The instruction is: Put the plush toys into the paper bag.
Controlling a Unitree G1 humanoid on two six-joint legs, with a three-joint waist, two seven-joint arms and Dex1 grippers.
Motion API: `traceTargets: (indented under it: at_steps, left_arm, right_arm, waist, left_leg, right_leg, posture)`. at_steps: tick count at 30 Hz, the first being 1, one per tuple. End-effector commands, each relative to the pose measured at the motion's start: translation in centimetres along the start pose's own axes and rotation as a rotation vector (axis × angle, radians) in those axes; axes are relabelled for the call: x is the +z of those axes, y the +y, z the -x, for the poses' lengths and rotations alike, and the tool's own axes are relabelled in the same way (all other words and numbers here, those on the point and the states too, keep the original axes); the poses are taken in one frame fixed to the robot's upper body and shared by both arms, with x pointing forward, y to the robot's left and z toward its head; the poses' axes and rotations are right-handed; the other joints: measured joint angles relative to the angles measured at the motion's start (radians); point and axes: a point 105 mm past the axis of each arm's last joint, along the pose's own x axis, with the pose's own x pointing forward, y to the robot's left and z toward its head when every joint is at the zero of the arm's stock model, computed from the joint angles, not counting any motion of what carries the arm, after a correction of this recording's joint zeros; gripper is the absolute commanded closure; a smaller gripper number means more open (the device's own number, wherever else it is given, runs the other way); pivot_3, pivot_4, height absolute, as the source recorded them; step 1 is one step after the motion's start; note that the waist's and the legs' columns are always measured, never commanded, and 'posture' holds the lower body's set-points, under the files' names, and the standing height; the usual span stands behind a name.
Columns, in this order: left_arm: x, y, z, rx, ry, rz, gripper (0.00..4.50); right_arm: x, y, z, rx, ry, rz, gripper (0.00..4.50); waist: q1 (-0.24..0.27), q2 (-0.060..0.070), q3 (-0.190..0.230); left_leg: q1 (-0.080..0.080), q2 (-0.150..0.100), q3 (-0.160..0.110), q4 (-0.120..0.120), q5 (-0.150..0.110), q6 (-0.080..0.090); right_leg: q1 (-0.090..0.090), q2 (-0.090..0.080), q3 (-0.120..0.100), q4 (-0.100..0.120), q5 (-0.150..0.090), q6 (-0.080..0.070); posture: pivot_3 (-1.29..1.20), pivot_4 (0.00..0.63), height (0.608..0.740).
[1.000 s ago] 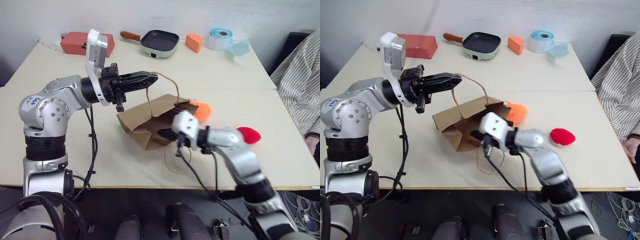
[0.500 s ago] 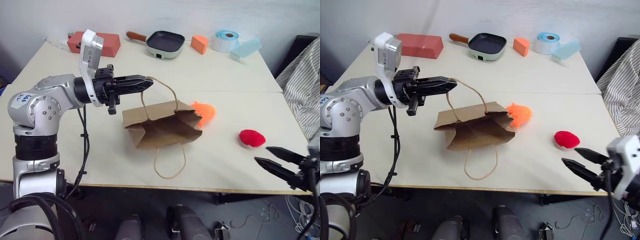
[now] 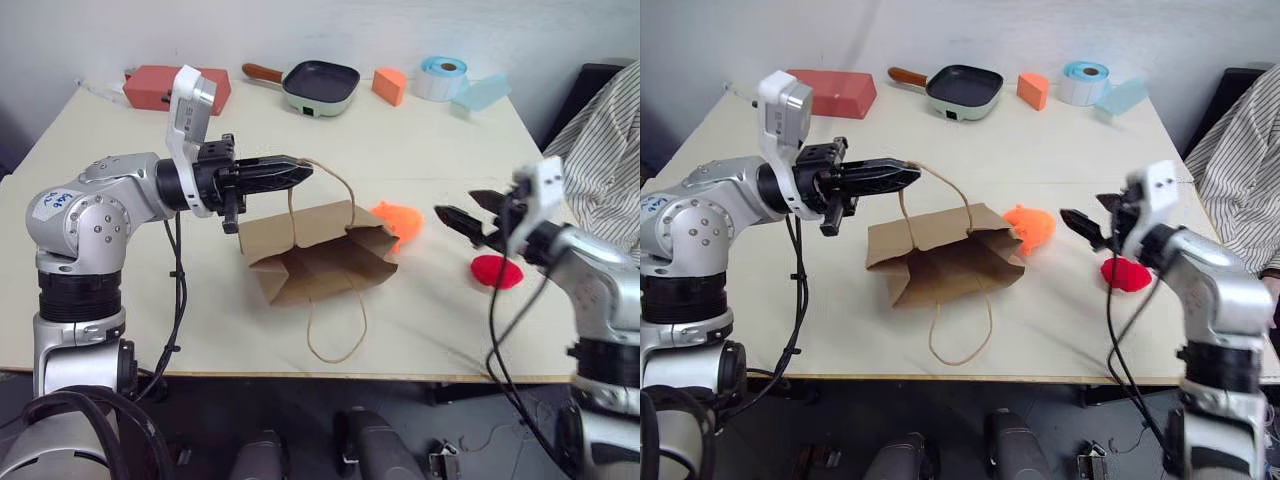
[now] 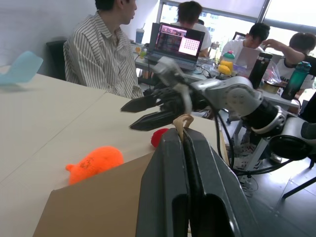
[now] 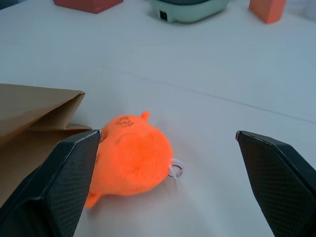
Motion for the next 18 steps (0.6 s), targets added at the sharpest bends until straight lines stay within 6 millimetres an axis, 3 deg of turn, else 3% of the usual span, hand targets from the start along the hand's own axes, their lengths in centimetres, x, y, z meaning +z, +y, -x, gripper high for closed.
traceTargets:
  at_steps: [1,5,8,11,14,18]
  left_arm:
    - [1.0,-0.6,-0.2,-0.006,-0.021,-0.069,4.5]
    - [1.0,-0.6,-0.4,-0.002,-0.022,-0.084,4.5]
    - [1.0,-0.6,-0.4,0.001,-0.02,-0.089,4.5]
    - [1.0,-0.4,-0.3,0.006,-0.023,-0.088,4.5]
    - [0.9,-0.3,-0.4,0.007,-0.026,-0.083,4.5]
    - [0.8,-0.1,-0.9,0.005,-0.034,-0.077,4.5]
  right_arm:
    - [-2.4,0.1,-2.6,-0.01,0.118,-0.016,0.03]
    - [-4.1,0.9,-5.3,-0.01,0.169,0.007,0.2]
    - [-4.3,0.3,-5.9,-0.061,0.154,0.038,1.0]
    - [-3.0,-0.2,-5.9,-0.098,0.073,0.059,1.95]
    - [-1.2,-0.4,-4.6,-0.077,0.0,0.048,2.93]
    - [2.5,-1.3,-0.5,-0.126,-0.148,0.128,4.01]
  waist:
    - [0.001,0.0,0.0]
    - [0.0,0.0,0.0]
    - [-0.004,0.0,0.0]
    - [-0.004,0.0,0.0]
    - [-0.001,0.0,0.0]
    - [0.007,0.0,0.0]
  left_leg:
    - [0.0,0.0,0.0,0.0,0.0,0.0]
    - [-0.003,0.0,-0.001,0.0,0.0,0.0]
    - [-0.003,0.0,-0.001,0.001,0.0,0.001]
    - [-0.002,0.0,-0.002,0.001,0.0,0.001]
    - [-0.002,0.0,-0.001,0.001,0.0,0.001]
    - [-0.007,0.0,-0.004,0.001,0.0,0.001]
  right_leg:
    - [0.0,0.0,0.0,0.0,0.0,0.0]
    - [-0.001,0.0,-0.001,0.002,0.0,0.0]
    - [-0.001,-0.001,-0.001,0.003,0.0,0.0]
    - [-0.001,-0.001,-0.001,0.004,0.0,0.0]
    - [0.0,-0.001,-0.001,0.004,0.0,0.0]
    - [-0.002,-0.001,-0.003,0.002,0.0,0.0]
  posture:
    - [0.0,0.15,0.74]
    - [0.0,0.15,0.74]
    - [0.0,0.15,0.74]
    - [0.0,0.15,0.74]
    - [0.0,0.15,0.74]
    - [0.0,0.15,0.74]
